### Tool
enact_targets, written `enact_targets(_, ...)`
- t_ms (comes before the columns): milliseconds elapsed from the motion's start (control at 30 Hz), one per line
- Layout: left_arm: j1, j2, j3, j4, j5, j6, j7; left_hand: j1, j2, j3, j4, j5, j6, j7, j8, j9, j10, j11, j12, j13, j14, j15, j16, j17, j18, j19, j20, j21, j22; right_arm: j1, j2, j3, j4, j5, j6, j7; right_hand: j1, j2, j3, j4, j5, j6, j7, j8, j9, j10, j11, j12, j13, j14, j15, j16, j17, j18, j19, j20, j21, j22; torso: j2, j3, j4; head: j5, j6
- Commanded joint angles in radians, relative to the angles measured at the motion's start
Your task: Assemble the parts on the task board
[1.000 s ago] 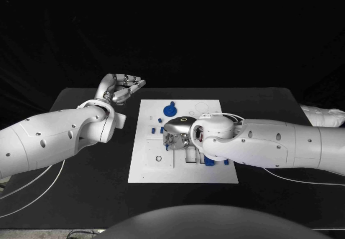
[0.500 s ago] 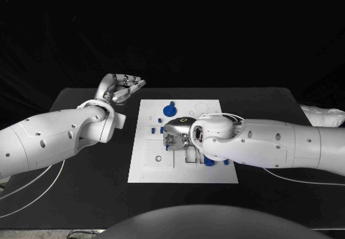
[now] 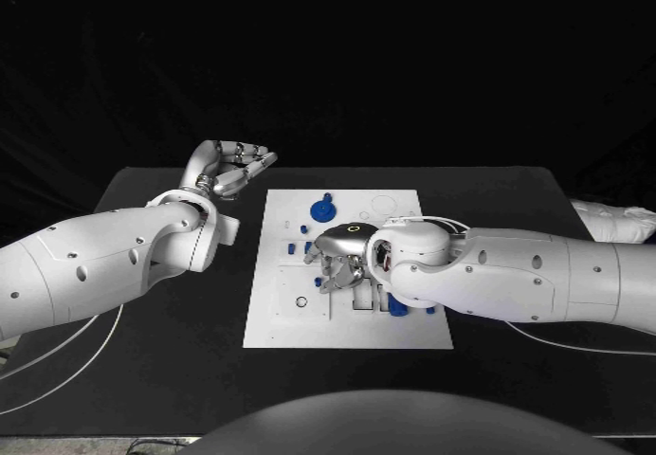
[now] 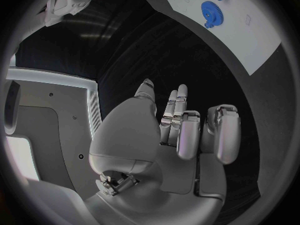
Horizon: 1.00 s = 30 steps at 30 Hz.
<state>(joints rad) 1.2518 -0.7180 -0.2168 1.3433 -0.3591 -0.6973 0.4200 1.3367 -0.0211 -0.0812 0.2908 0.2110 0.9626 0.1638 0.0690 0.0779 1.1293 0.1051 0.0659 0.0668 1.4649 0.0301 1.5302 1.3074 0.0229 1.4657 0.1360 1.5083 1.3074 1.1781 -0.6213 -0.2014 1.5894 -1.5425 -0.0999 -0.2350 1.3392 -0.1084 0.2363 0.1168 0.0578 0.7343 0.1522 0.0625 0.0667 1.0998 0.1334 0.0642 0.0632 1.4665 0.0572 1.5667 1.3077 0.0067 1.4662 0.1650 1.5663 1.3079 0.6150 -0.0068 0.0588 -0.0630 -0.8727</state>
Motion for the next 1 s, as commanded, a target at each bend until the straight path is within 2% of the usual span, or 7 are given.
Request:
enact_targets(33, 0.001, 0.0, 0.001, 0.004, -0.003, 0.014, 0.008, 0.001, 0.012, -0.004, 0.0, 0.001, -0.008, -0.002, 0.004, 0.001, 0.0, -0.002, 0.001, 0.001, 0.079, 0.004, -0.003, 0.204, -0.006, 0.055, 0.005, -0.003, 0.241, 0.002, -0.025, 0.0, 0.02, 0.001, -0.12, 0.023, -0.017, 0.005, -0.017, 0.002, -0.005, 0.047, 0.009, 0.015, 0.01, 0.007, -0.009, 0.011, 0.004, 0.104, 0.003, 0.004, 0.263, -0.007, 0.105, 0.004, 0.005, 0.263, -0.001, 0.0004, 0.0, 0.005, 0.0)
enact_targets(133, 0.001, -0.002, 0.001, 0.004, -0.003, 0.014, 0.007, 0.001, 0.012, -0.004, 0.0, 0.001, -0.008, -0.002, 0.004, 0.001, 0.0, -0.002, 0.001, 0.001, 0.079, 0.004, -0.003, 0.204, -0.006, 0.055, 0.005, -0.003, 0.241, 0.018, -0.06, 0.0, 0.043, 0.064, -0.191, 0.049, -0.022, 0.016, -0.033, 0.003, -0.004, 0.089, 0.012, 0.033, 0.021, 0.035, -0.019, 0.027, 0.011, 0.104, -0.006, 0.004, 0.263, -0.007, 0.105, -0.004, 0.005, 0.263, -0.002, 0.0002, -0.0012, 0.005, 0.0)
enact_targets(233, 0.001, -0.002, 0.001, 0.002, -0.003, 0.014, 0.007, 0.001, 0.012, -0.004, 0.0, 0.001, -0.008, -0.002, 0.004, 0.001, 0.0, -0.002, 0.001, 0.001, 0.079, 0.004, -0.003, 0.204, -0.006, 0.055, 0.005, -0.003, 0.241, 0.06, -0.123, 0.0, 0.081, 0.209, -0.255, 0.084, -0.014, 0.037, -0.034, 0.002, -0.002, 0.151, 0.019, 0.061, 0.039, 0.069, -0.027, 0.049, 0.02, 0.104, -0.013, 0.004, 0.263, -0.007, 0.105, -0.011, 0.005, 0.263, -0.002, 0.0, -0.0008, 0.002, 0.0)
enact_targets(367, 0.001, 0.0, 0.0, -0.002, -0.003, 0.014, 0.006, 0.001, 0.012, -0.004, 0.0, 0.001, -0.008, -0.002, 0.004, 0.001, 0.0, -0.002, 0.001, 0.001, 0.079, 0.004, -0.003, 0.204, -0.006, 0.055, 0.005, -0.003, 0.241, 0.112, -0.201, 0.0, 0.114, 0.304, -0.262, 0.113, -0.003, 0.055, -0.032, 0.001, -0.002, 0.157, 0.015, 0.059, 0.042, 0.039, -0.023, 0.04, 0.015, 0.104, -0.011, 0.004, 0.263, -0.007, 0.105, -0.012, 0.005, 0.263, -0.003, -0.0007, -0.0024, -0.004, 0.0)
enact_targets(500, 0.001, 0.004, 0.0, -0.005, -0.003, 0.013, 0.006, 0.001, 0.012, -0.004, 0.0, 0.001, -0.008, -0.002, 0.004, 0.001, 0.0, -0.002, 0.001, 0.001, 0.079, 0.004, -0.003, 0.204, -0.006, 0.055, 0.005, -0.003, 0.241, 0.14, -0.262, 0.0, 0.129, 0.255, -0.241, 0.106, 0.006, 0.062, -0.039, -0.001, -0.003, 0.138, 0.005, 0.04, 0.037, -0.013, -0.006, 0.021, 0.002, 0.104, 0.003, 0.004, 0.263, -0.007, 0.105, -0.003, 0.005, 0.263, -0.006, -0.0027, -0.0025, -0.014, 0.0)
enact_targets(733, 0.0, 0.008, 0.0, -0.008, -0.003, 0.015, 0.008, 0.001, 0.012, -0.004, 0.0, 0.001, -0.008, -0.002, 0.004, 0.001, 0.0, -0.002, 0.001, 0.001, 0.079, 0.004, -0.003, 0.204, -0.006, 0.055, 0.005, -0.003, 0.241, 0.142, -0.32, -0.003, 0.13, 0.08, -0.159, 0.051, 0.025, 0.07, -0.044, -0.008, -0.005, 0.146, 0.003, 0.031, 0.033, -0.053, -0.005, 0.008, -0.001, 0.104, 0.005, 0.004, 0.263, -0.007, 0.105, 0.003, 0.005, 0.263, -0.004, 0.0012, -0.0044, -0.02, 0.0)
enact_targets(1000, 0.0, 0.008, 0.0, -0.01, -0.003, 0.015, 0.008, 0.003, 0.015, -0.005, 0.0, 0.002, -0.009, -0.002, 0.004, 0.001, -0.001, -0.002, 0.001, 0.001, 0.079, 0.005, -0.003, 0.204, -0.006, 0.055, 0.005, -0.003, 0.241, 0.112, -0.325, -0.004, 0.097, 0.004, -0.082, 0.004, 0.013, 0.064, -0.065, -0.002, -0.007, 0.151, 0.007, 0.022, 0.027, -0.064, 0.01, 0.005, -0.001, 0.104, 0.017, 0.004, 0.263, -0.007, 0.105, 0.011, 0.005, 0.263, -0.004, -0.0002, -0.0033, -0.026, 0.0)
